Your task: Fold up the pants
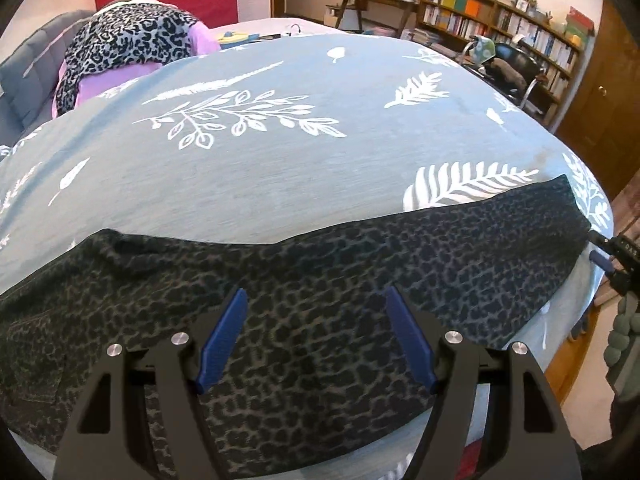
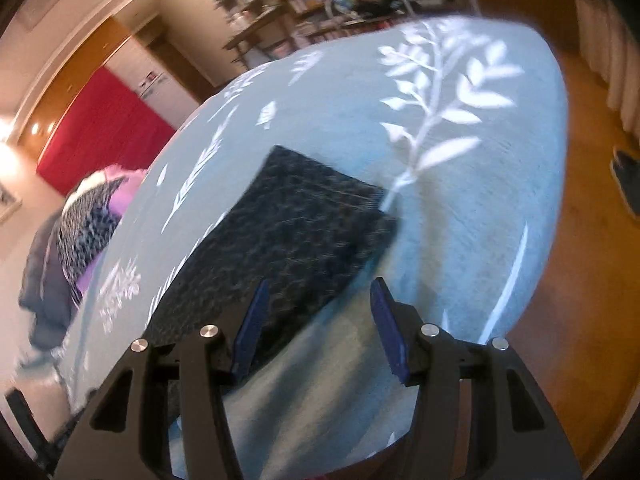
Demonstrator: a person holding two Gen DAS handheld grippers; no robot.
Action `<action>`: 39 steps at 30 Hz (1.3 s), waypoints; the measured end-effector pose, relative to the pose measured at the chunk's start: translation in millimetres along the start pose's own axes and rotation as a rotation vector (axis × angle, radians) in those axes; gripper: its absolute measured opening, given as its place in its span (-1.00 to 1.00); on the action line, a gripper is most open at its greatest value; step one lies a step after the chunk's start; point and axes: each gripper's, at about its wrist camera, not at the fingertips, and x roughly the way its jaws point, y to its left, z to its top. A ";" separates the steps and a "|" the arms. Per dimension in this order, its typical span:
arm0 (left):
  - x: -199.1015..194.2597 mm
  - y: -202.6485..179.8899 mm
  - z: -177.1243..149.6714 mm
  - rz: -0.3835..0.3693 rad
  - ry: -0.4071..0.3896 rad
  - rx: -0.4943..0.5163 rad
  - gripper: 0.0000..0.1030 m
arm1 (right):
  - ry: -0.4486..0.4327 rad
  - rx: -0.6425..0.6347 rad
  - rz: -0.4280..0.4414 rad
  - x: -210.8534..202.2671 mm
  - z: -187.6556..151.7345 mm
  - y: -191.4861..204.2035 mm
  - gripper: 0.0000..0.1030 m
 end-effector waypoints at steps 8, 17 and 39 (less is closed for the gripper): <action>2.9 -1.5 -0.4 0.005 0.027 -0.014 0.40 | 0.003 0.181 0.164 31.0 6.9 -25.1 0.06; 6.0 1.7 -5.9 0.002 0.049 -0.032 0.40 | -0.001 0.280 0.240 38.6 18.8 -40.4 -0.56; -22.6 54.9 -12.6 0.011 0.001 -0.177 0.40 | 0.001 -0.294 0.615 -45.5 0.5 192.5 -0.79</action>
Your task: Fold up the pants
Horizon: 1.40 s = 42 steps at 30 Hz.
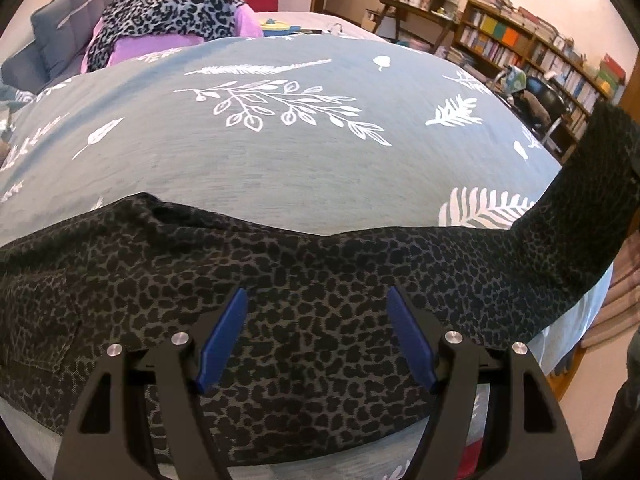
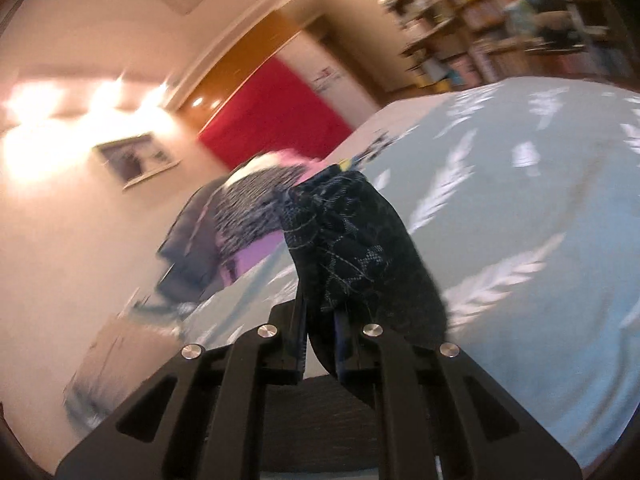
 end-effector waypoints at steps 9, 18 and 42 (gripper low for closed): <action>-12.2 47.5 -12.2 0.016 -0.010 -0.108 0.40 | 0.213 -0.101 0.113 79.4 -55.6 72.2 -0.79; -20.2 94.6 -28.1 0.030 -0.020 -0.213 0.40 | 0.457 -0.256 0.118 148.0 -142.9 119.6 -0.79; -25.4 109.8 -29.7 0.022 -0.024 -0.262 0.56 | 0.707 -0.258 0.151 192.3 -219.5 106.1 -0.18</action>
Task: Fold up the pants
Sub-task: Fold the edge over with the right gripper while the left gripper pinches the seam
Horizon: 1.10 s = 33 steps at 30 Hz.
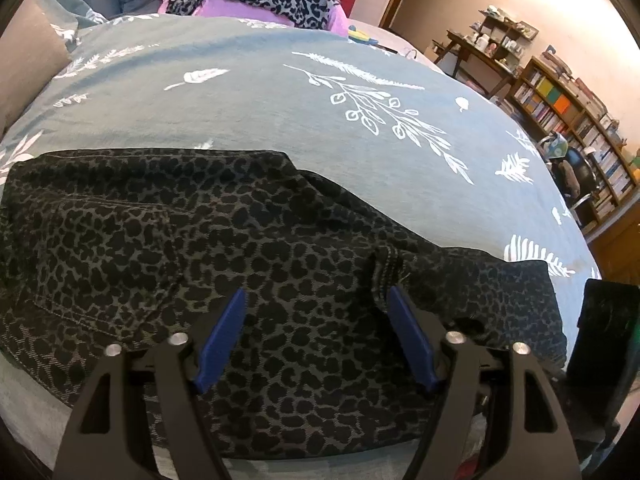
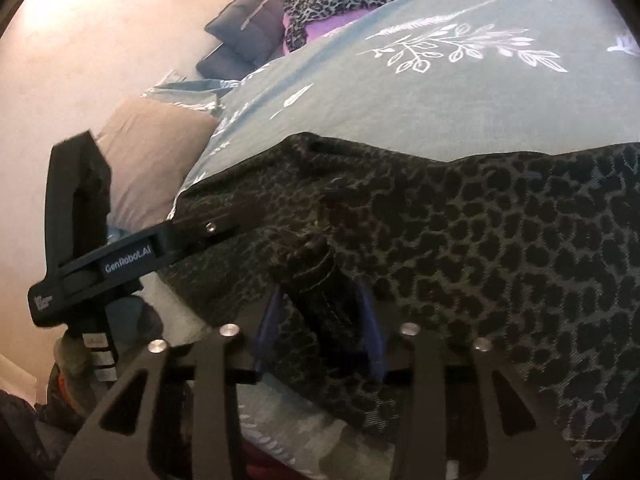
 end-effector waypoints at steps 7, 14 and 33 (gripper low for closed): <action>9.8 -11.2 2.7 -0.074 0.049 0.000 0.61 | 0.054 -0.067 0.063 -2.2 -13.4 13.7 -0.05; 29.4 -25.6 2.4 -0.121 0.124 0.017 0.63 | -0.017 -0.041 0.056 -45.5 -23.8 -2.9 -0.05; 15.7 -27.5 10.6 -0.113 0.157 0.000 -0.86 | -0.326 0.134 -0.166 -152.7 -8.7 -68.0 -0.05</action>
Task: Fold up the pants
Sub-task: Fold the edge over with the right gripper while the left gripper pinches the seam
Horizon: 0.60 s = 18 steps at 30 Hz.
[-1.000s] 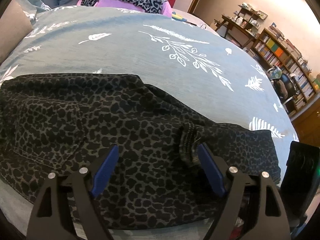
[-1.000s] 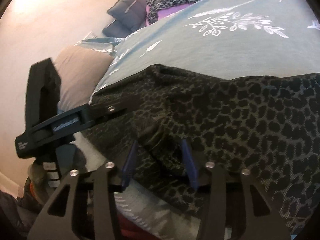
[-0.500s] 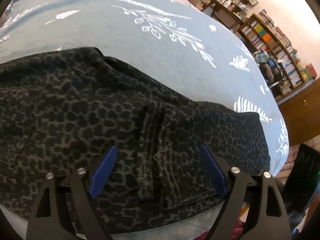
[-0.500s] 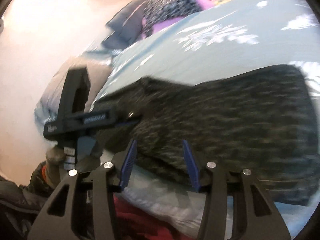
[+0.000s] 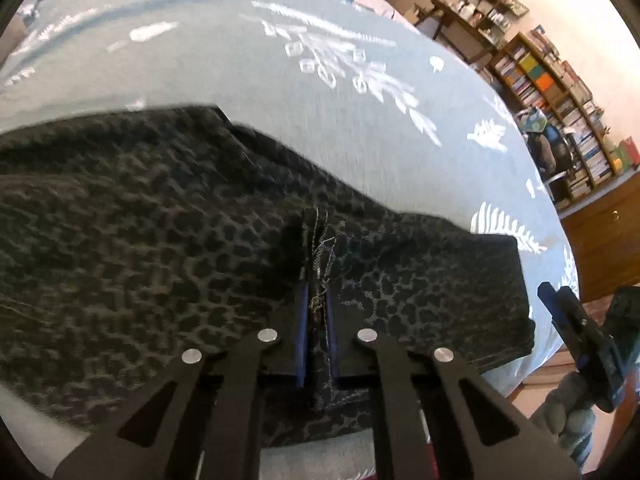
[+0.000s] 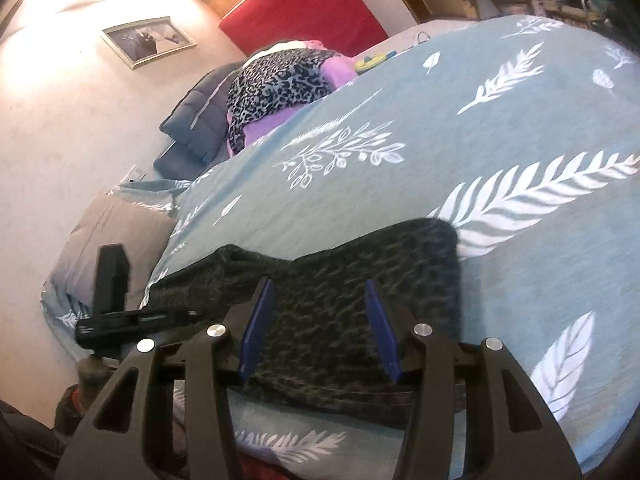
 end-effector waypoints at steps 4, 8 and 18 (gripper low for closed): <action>-11.6 4.1 -1.2 0.019 -0.021 0.022 -0.85 | 0.001 -0.015 -0.025 5.2 2.6 -0.7 -0.05; 12.5 9.6 -11.4 0.060 0.031 0.018 -0.84 | 0.042 -0.045 -0.100 35.8 -1.5 -4.5 -0.05; 15.6 8.3 -15.4 0.076 -0.010 0.015 0.01 | 0.070 -0.064 -0.174 57.5 -9.0 -14.3 -0.05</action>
